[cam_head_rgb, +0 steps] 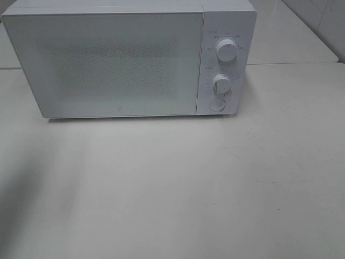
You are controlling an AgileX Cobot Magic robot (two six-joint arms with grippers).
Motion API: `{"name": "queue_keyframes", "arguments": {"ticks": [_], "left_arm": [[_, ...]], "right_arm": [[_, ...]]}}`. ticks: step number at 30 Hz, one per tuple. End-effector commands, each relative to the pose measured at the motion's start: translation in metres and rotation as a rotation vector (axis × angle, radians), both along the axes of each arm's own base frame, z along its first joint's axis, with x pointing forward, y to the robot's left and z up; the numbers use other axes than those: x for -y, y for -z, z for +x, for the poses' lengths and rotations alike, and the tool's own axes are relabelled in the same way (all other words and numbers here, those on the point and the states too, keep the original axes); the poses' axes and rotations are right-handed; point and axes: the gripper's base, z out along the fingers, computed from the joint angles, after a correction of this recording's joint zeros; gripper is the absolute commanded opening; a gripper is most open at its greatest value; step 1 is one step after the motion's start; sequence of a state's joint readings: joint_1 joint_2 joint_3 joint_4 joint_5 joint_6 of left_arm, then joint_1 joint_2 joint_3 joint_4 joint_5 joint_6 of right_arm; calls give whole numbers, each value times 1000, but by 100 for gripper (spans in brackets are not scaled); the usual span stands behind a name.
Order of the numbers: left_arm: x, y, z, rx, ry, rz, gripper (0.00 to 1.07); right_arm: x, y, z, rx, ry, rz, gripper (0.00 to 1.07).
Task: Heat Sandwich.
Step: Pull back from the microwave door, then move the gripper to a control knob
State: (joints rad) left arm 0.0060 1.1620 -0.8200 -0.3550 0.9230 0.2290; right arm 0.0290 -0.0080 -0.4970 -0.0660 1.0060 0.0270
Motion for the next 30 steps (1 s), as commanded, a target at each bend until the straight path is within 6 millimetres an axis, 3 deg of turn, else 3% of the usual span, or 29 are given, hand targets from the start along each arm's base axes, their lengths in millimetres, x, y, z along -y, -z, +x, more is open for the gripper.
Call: {"name": "queue_keyframes", "arguments": {"ticks": [1, 8, 9, 13, 14, 17, 18, 30], "left_arm": [[-10, -11, -16, -17, -81, 53, 97], [-21, -13, -51, -26, -152, 164, 97], [-22, -13, -66, 10, -156, 176, 97], [-21, -16, -87, 84, -162, 173, 97], [-21, -18, -102, 144, -167, 172, 97], [-21, -21, -115, 203, -172, 173, 97], [-21, -23, -129, 267, -172, 176, 97], [-20, -18, -188, 551, -197, 164, 97]], "right_arm": [[0, 0, -3, 32, 5, 7, 76], [0, 0, -3, 32, 5, 7, 76], [0, 0, -3, 32, 5, 7, 76], [0, 0, -3, 32, 5, 7, 76], [0, 0, -3, 32, 5, 7, 76], [0, 0, -3, 32, 5, 7, 76], [0, 0, -3, 32, 5, 7, 76], [0, 0, -3, 32, 5, 7, 76]]}}
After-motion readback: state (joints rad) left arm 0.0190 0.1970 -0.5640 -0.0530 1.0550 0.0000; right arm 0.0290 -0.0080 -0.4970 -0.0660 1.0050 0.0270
